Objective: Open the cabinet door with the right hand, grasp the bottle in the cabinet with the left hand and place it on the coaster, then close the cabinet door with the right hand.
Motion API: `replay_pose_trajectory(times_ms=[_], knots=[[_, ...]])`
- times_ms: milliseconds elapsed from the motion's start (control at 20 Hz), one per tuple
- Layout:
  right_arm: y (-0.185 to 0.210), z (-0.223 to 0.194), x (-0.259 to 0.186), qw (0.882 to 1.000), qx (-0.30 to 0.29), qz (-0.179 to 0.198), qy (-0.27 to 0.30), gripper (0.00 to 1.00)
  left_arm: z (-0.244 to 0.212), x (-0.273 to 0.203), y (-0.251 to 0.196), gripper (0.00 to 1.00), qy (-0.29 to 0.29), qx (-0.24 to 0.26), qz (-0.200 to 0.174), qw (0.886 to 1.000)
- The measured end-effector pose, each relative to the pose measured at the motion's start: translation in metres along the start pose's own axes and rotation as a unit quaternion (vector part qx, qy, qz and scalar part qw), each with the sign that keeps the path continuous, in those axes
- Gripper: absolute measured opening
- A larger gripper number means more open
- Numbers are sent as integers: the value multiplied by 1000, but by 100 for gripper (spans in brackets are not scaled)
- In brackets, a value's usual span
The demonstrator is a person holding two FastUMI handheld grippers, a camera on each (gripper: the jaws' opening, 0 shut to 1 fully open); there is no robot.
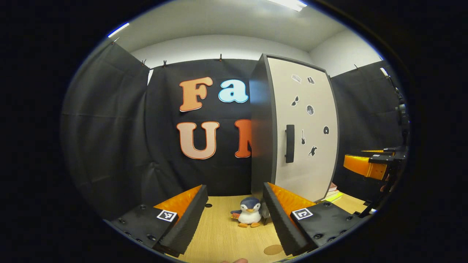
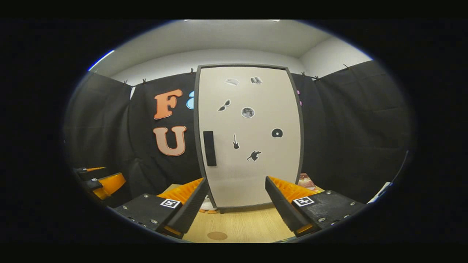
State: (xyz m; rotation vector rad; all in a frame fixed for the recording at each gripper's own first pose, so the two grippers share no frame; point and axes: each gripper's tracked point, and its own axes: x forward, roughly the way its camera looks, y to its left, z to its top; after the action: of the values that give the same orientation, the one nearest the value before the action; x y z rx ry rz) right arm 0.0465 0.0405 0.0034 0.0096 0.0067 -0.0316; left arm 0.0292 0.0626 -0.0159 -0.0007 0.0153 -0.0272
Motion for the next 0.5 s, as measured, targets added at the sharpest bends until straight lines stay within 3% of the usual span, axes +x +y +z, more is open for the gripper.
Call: replay_pose_trajectory(times_ms=[500], knots=[[61, 14, 81, 999, -22, 26, -9, 96, -33, 21, 83, 98, 30, -20, 42, 998]])
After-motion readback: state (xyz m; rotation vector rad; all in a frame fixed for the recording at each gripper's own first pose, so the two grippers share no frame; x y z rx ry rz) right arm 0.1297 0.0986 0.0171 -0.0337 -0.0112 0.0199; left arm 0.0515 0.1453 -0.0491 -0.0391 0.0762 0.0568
